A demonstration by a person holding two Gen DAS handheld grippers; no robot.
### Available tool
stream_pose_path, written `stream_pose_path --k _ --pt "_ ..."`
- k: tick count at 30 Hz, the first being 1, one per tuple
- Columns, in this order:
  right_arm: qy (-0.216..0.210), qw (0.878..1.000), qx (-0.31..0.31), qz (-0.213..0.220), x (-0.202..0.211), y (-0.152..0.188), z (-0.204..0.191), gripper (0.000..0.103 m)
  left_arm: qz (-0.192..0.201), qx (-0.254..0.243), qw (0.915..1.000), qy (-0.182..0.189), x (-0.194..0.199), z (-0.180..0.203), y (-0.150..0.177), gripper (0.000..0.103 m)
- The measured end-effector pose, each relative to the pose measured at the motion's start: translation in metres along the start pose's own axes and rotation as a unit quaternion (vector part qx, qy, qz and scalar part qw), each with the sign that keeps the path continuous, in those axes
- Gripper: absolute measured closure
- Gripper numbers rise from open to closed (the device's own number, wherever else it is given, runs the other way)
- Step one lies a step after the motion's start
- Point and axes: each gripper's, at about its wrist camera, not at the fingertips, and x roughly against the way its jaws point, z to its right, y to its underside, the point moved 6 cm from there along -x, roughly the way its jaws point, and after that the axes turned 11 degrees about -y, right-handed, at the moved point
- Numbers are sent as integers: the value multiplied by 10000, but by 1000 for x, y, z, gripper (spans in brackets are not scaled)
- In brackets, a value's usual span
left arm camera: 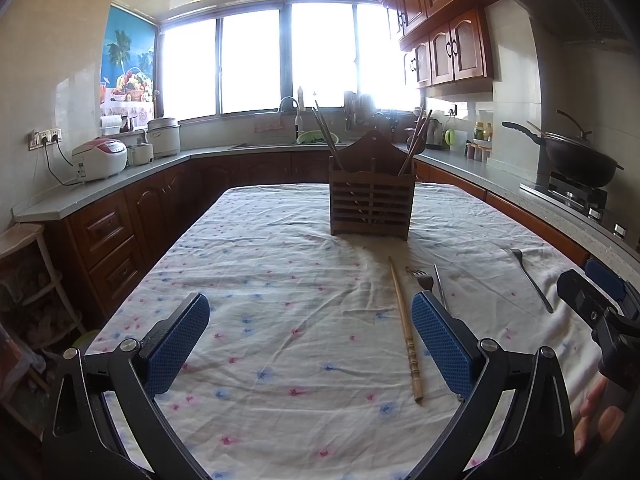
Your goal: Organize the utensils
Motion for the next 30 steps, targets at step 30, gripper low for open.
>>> stream_pose_path --k 30 --pt "-20 10000 -2 11 -1 -5 -4 0 -5 18 9999 107 -1 4 -2 0"
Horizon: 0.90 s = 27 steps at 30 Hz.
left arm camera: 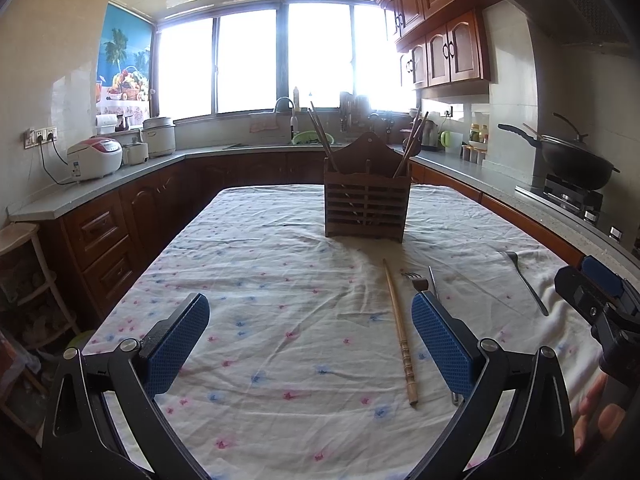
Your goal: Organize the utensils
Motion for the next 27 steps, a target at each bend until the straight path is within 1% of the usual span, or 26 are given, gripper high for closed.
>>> stream_pose_path --k 14,18,22,27 --pt "18 10000 -21 -42 -3 -3 1 0 -7 29 10000 31 -1 -2 -3 0" --pt "65 9999 -33 -142 -8 -4 4 0 -8 46 10000 87 -4 -3 -7 0" --pt "160 9993 -64 -334 -16 -5 8 0 21 77 9999 119 -6 -3 -13 0" --pt "119 9988 -163 -441 -23 -9 10 0 1 147 9998 134 -9 -4 -21 0"
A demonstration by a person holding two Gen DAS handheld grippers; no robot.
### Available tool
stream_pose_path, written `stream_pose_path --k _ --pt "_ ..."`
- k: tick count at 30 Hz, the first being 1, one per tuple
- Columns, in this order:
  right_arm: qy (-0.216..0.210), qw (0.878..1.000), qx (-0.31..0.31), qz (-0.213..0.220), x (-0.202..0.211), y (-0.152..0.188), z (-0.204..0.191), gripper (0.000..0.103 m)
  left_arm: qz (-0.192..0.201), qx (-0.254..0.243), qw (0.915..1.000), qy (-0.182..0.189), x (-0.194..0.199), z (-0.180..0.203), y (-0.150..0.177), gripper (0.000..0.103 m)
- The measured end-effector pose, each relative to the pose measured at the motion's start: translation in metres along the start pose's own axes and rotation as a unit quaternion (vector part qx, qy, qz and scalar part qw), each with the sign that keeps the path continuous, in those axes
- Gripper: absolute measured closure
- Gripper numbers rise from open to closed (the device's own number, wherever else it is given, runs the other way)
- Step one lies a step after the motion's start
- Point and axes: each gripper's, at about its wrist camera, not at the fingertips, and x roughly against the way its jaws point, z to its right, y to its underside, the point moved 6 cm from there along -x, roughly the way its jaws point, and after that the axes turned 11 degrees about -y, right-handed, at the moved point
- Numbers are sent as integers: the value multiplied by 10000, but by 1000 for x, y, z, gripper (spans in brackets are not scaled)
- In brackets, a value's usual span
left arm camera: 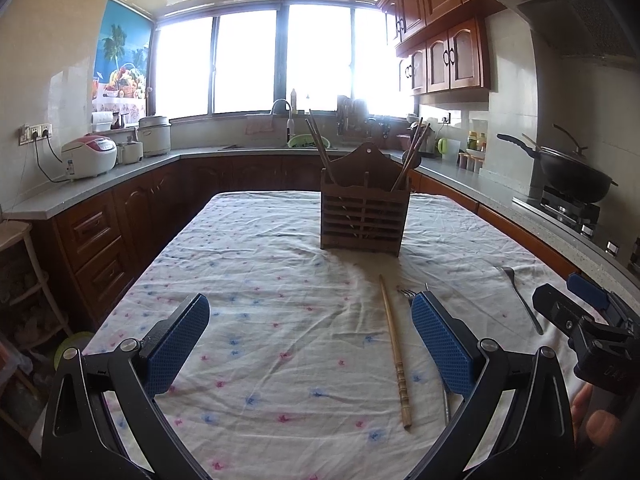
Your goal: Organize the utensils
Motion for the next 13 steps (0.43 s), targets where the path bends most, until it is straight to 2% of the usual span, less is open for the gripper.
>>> stream_pose_path --k 13 --pt "-11 9998 134 -116 -11 -3 -3 0 112 -57 9999 -41 1 2 -5 0"
